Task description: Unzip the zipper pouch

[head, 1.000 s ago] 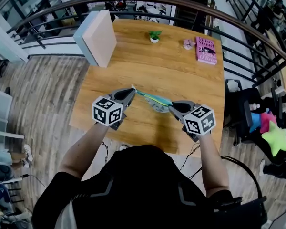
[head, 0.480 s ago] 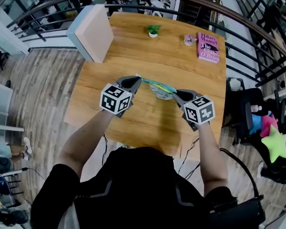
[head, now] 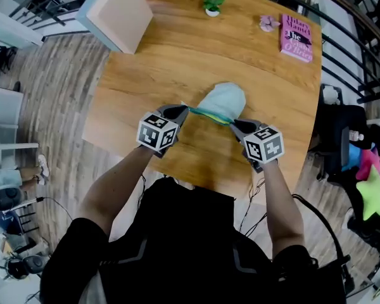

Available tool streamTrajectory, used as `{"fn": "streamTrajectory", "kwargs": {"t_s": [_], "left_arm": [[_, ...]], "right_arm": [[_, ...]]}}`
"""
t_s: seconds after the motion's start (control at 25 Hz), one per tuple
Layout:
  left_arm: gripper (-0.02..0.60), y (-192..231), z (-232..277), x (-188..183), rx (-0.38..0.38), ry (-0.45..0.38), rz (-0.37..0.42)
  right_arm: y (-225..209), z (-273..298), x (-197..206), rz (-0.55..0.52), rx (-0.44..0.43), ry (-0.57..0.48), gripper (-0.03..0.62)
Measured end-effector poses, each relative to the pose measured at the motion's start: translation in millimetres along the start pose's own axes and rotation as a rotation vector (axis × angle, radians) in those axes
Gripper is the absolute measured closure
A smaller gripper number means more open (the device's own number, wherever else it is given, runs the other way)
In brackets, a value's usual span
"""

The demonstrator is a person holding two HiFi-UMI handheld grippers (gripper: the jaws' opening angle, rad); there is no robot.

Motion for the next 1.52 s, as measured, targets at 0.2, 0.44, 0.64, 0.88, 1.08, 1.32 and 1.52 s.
{"fn": "streamTrajectory", "kwargs": {"t_s": [0.2, 0.44, 0.64, 0.88, 1.08, 1.32, 1.52], "left_arm": [[0.551, 0.5, 13.8, 37.6, -0.021, 0.092, -0.019], [0.551, -0.3, 27.5, 59.4, -0.033, 0.138, -0.045], [0.551, -0.3, 31.9, 62.1, -0.038, 0.150, -0.053], [0.551, -1.1, 30.1, 63.4, -0.059, 0.137, -0.040], [0.549, -2.5, 21.8, 63.2, -0.032, 0.118, -0.041], [0.499, -2.9, -9.7, 37.0, -0.005, 0.041, 0.003], [0.471, -5.3, -49.9, -2.3, 0.031, -0.069, 0.079]], "right_arm": [[1.3, 20.5, 32.7, 0.038, -0.030, 0.082, 0.539], [-2.4, 29.1, 49.0, 0.074, -0.040, 0.133, 0.537], [-3.6, 33.8, 56.7, 0.071, -0.002, 0.141, 0.536], [2.1, 34.4, 61.1, 0.048, 0.049, 0.121, 0.525], [6.2, 24.4, 57.2, 0.056, 0.096, 0.112, 0.488], [13.6, -9.5, 30.9, 0.072, 0.167, 0.042, 0.436], [29.1, -52.0, -6.3, 0.062, 0.238, -0.065, 0.433]]}}
Point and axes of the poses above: the fingertips, and each gripper's own axes: z forward along the fingers, y to its left, x out of its underside, the point moved 4 cm from there along -z, backward along the fingers, and after that the axes turned 8 degrees about x, right-handed, at the moved point
